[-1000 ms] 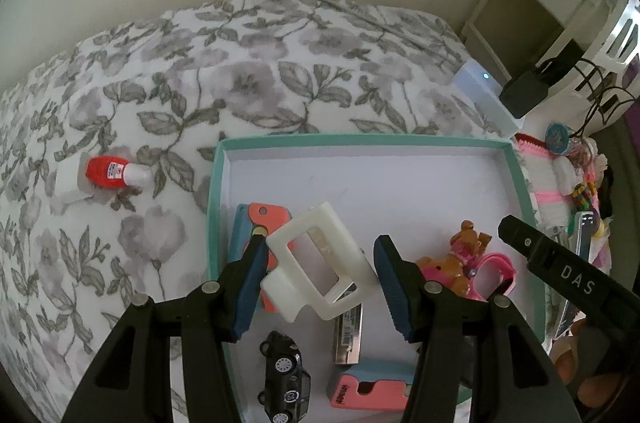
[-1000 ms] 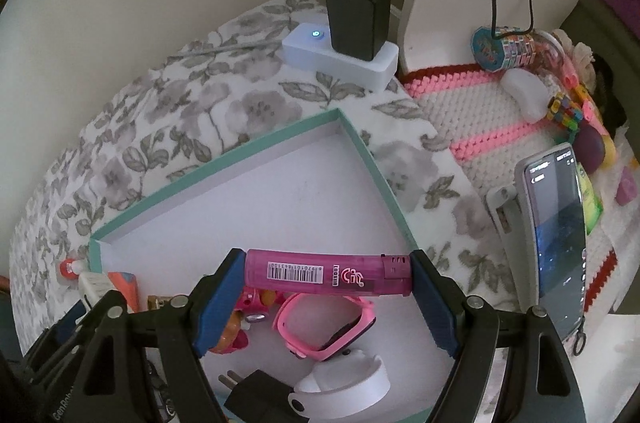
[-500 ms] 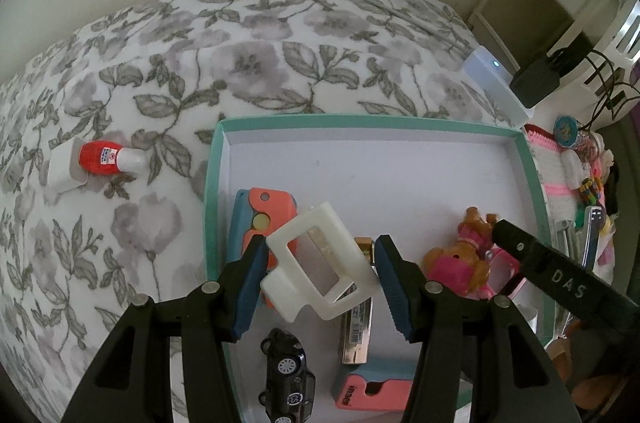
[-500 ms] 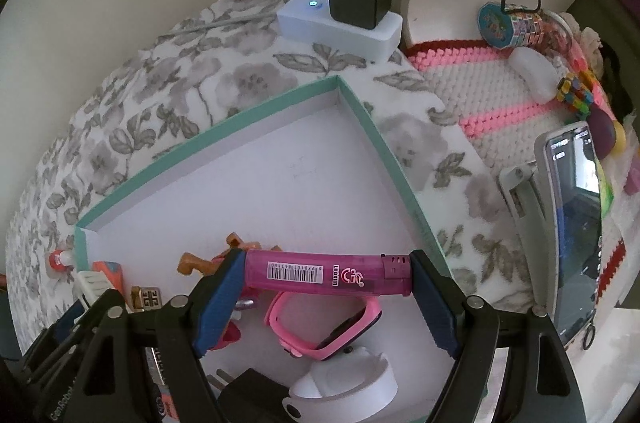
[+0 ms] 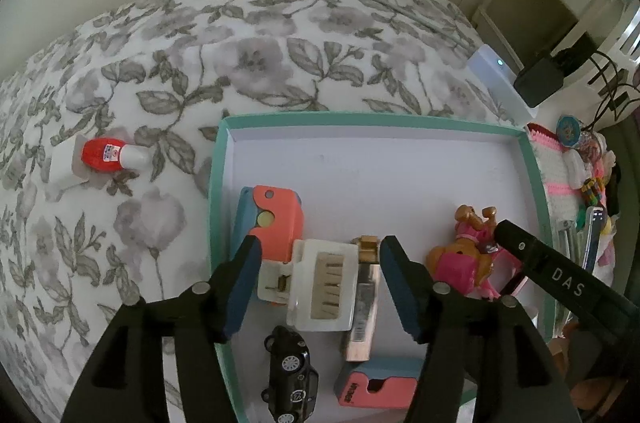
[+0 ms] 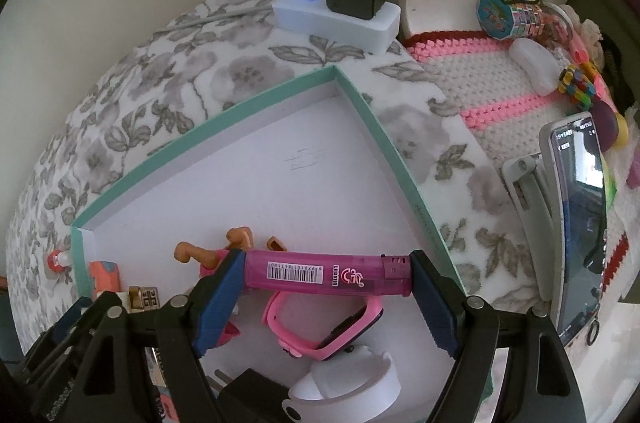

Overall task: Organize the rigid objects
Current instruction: 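Open the left tool to release the clip while the right tool releases the lipstick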

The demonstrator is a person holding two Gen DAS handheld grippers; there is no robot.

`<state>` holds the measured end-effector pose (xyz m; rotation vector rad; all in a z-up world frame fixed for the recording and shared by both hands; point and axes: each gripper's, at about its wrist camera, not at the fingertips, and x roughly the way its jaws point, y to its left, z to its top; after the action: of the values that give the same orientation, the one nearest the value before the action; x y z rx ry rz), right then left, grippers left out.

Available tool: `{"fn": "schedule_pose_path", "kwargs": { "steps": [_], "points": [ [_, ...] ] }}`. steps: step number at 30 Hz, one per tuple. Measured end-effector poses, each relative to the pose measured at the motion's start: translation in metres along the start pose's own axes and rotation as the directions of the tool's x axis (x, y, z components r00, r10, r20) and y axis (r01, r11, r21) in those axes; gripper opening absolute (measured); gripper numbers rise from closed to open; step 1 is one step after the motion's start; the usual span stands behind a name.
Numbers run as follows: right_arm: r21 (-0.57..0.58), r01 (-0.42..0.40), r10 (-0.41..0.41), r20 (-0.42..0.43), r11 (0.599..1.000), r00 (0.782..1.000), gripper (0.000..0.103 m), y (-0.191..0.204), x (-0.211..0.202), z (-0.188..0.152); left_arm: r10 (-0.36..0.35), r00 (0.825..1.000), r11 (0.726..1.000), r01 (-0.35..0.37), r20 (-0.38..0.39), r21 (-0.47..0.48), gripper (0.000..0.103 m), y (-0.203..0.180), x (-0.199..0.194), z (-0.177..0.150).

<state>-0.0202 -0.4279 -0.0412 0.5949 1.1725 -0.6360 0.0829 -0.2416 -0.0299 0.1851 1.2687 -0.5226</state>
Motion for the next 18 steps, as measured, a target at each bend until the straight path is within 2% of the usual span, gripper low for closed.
{"fn": "schedule_pose_path", "kwargs": {
  "steps": [11, 18],
  "points": [
    [-0.012, -0.012, 0.013, 0.061, 1.000, 0.998, 0.086, 0.003, -0.023, 0.004, -0.012, 0.998, 1.000, 0.014, 0.055, -0.029, 0.064, 0.009, -0.023, 0.009],
    [-0.070, -0.022, 0.028, 0.098, 0.997, 0.995, 0.086, 0.026, -0.037, 0.003, 0.007, 0.996, 0.997, 0.000, 0.089, -0.080, 0.064, 0.029, -0.035, 0.015]
  ]
}}
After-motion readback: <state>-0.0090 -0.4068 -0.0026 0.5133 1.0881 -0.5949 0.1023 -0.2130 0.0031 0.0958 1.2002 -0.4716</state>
